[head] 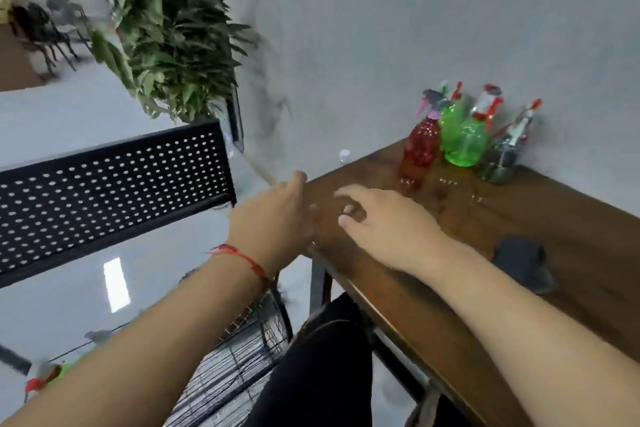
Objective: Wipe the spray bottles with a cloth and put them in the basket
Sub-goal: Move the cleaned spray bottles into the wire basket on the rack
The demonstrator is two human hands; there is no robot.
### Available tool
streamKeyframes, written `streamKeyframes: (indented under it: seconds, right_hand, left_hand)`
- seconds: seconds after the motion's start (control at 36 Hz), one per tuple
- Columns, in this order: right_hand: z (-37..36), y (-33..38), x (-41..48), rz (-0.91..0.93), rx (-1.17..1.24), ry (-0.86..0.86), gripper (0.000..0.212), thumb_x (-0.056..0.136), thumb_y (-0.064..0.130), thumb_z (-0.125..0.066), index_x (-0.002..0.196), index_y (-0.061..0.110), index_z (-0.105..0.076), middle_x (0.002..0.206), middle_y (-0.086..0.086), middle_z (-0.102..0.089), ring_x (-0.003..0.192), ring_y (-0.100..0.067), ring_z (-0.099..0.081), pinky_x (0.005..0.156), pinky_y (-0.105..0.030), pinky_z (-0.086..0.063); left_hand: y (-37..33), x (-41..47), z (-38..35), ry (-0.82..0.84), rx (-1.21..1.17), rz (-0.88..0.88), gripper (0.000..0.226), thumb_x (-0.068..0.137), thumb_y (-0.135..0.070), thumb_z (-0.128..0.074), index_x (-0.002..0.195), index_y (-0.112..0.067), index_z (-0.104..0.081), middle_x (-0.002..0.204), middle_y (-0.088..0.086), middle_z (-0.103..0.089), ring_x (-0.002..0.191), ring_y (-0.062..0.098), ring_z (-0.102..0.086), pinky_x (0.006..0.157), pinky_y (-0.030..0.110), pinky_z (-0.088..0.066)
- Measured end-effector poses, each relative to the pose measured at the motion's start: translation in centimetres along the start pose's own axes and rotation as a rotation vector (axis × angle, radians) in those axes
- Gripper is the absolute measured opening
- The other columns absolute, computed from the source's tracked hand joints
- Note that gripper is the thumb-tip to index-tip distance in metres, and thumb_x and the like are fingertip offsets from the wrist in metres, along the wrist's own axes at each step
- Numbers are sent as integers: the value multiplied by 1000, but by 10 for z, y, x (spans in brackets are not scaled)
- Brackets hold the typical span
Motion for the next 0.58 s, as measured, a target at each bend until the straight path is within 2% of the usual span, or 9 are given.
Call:
streamKeyframes:
  seconds: [0.08, 0.14, 0.25, 0.39, 0.5, 0.58]
  right_hand:
    - [49, -59, 4, -126, -6, -104, 41, 100, 48, -55, 141, 46, -52, 118, 23, -67, 99, -11, -67, 88, -41, -58]
    - [75, -95, 9, -195, -17, -160, 40, 100, 47, -54, 140, 46, -54, 117, 23, -68, 97, -10, -67, 88, -42, -59]
    - [120, -154, 19, -302, -46, -297, 39, 100, 42, -57, 139, 40, -59, 127, 14, -69, 109, -19, -68, 95, -43, -58]
    - [161, -219, 43, -426, -226, -428, 44, 99, 36, -56, 143, 30, -58, 140, -8, -58, 129, -35, -58, 102, -48, -52]
    - [184, -269, 57, -536, -277, -568, 47, 100, 36, -55, 145, 24, -52, 131, -14, -47, 123, -41, -52, 88, -51, -54]
    - [187, -297, 68, -592, -267, -561, 47, 104, 43, -50, 147, 25, -50, 137, -15, -46, 127, -43, -50, 92, -54, -52]
  left_hand:
    - [-55, 45, 6, -22, -47, -127, 43, 106, -45, -51, 144, -26, -45, 129, 2, -64, 112, 33, -66, 78, 42, -51]
    - [-89, 75, 8, -58, -67, -199, 42, 106, -45, -50, 142, -24, -48, 130, 1, -60, 117, 30, -62, 80, 42, -51]
    - [-152, 139, 6, -92, -61, -297, 43, 107, -46, -47, 142, -20, -49, 133, 3, -56, 123, 30, -54, 86, 45, -50]
    - [-203, 231, -22, -56, 27, -327, 45, 106, -39, -51, 146, -18, -46, 142, 4, -51, 132, 30, -49, 86, 42, -44]
    - [-222, 291, -46, -34, 148, -348, 45, 106, -38, -49, 142, -12, -45, 144, 8, -51, 132, 32, -48, 96, 47, -46]
    - [-226, 310, -58, 31, 170, -331, 43, 110, -41, -39, 140, -11, -48, 144, 10, -54, 131, 33, -50, 103, 50, -43]
Point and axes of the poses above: each hand's wrist, its own x-axis towards the middle knuckle, its own z-axis out of the back of the hand, y = z × x, the point moved 7 cm from there along x, towards the middle knuckle
